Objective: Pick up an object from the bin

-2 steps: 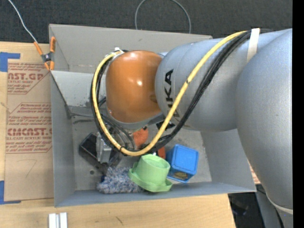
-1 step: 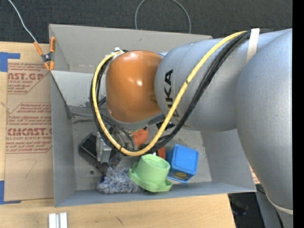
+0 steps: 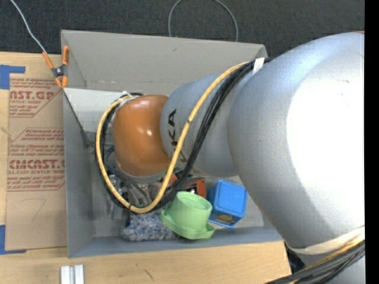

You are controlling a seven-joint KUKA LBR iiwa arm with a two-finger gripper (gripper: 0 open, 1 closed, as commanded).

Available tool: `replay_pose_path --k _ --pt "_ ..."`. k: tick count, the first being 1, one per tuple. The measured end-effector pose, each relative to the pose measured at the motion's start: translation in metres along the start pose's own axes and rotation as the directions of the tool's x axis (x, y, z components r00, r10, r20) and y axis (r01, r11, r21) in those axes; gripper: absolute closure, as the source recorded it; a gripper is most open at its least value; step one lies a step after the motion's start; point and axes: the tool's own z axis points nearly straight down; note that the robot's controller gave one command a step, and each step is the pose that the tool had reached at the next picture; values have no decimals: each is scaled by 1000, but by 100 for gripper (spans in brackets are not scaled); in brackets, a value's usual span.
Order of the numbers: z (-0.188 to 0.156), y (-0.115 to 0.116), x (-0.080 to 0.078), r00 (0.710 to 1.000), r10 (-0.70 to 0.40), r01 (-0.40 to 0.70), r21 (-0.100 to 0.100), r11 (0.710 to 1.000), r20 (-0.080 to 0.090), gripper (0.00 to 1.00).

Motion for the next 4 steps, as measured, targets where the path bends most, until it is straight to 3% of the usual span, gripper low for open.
replay_pose_path --k 1,2,4 --pt "-4 -1 -1 1000 2 -2 -2 1000 5 100" --pt "47 2 1 947 -320 320 0 947 3 100" --pt "45 2 1 948 -319 319 -2 948 5 100"
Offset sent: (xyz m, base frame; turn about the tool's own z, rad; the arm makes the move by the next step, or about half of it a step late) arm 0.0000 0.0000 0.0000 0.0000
